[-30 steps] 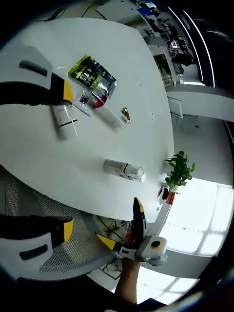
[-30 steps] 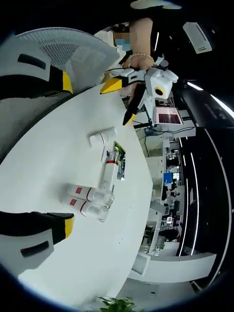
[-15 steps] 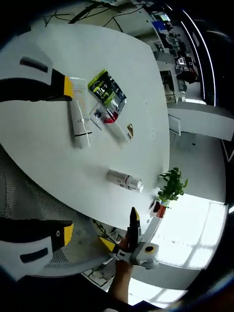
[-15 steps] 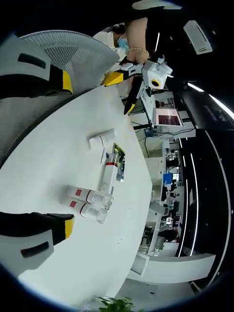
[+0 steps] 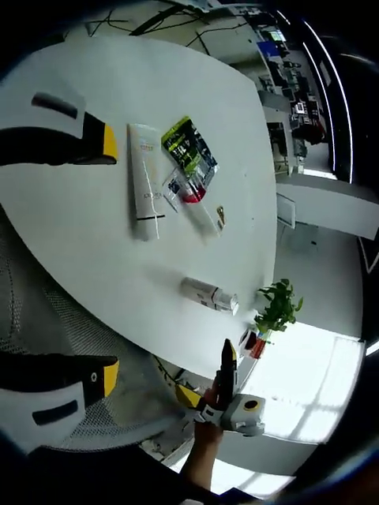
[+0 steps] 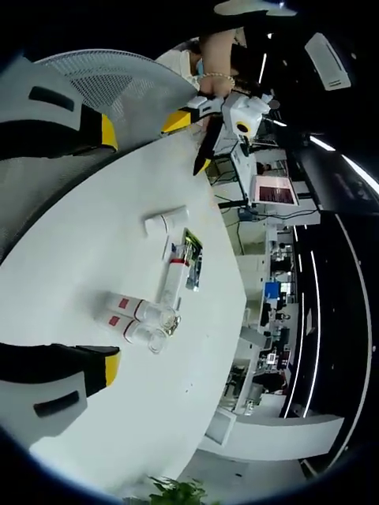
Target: Arrange the skincare products in the storage area until every visible bottle or jar stands upright without overlapping.
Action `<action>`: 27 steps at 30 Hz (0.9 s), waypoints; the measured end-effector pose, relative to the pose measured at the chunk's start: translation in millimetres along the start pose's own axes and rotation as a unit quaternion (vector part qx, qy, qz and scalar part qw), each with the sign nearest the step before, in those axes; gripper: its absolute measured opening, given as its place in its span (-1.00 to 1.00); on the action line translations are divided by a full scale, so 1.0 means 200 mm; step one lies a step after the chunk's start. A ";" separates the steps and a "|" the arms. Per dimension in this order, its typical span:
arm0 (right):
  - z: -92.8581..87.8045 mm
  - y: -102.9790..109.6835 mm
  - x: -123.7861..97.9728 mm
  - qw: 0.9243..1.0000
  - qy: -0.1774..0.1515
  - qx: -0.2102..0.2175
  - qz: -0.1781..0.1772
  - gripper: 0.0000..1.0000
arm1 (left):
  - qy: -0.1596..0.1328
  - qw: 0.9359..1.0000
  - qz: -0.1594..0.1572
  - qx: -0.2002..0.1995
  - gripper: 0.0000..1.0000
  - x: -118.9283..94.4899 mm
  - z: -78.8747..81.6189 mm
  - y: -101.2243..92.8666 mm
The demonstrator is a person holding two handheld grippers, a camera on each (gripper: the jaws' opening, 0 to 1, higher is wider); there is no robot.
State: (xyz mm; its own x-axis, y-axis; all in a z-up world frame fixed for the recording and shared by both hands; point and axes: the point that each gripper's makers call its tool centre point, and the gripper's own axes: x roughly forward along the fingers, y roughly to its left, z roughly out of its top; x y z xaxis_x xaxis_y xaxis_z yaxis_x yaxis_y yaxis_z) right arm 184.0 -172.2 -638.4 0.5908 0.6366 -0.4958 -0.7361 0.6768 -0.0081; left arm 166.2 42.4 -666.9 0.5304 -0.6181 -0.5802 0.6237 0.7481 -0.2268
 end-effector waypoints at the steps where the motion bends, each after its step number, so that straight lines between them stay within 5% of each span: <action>1: 0.00 0.00 0.00 1.000 0.001 -0.002 0.000 0.99 | -0.001 1.000 0.000 -0.002 0.95 0.00 0.00 0.00; 13: 0.19 -0.05 0.03 0.999 -0.005 -0.047 0.010 0.99 | 0.000 1.000 -0.002 -0.002 0.94 0.00 -0.01 0.01; 27: 0.52 -0.03 0.11 0.992 -0.015 -0.123 0.038 0.99 | -0.012 1.000 -0.006 -0.012 0.92 0.00 0.00 0.01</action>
State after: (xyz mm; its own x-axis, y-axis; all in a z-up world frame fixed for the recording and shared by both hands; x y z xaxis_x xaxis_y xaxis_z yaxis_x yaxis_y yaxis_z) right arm 236.8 -124.0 -559.8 0.5374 0.6956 -0.4767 -0.8349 0.5184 -0.1848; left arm 167.5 44.4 -666.8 0.5370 -0.6320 -0.5588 0.6160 0.7463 -0.2521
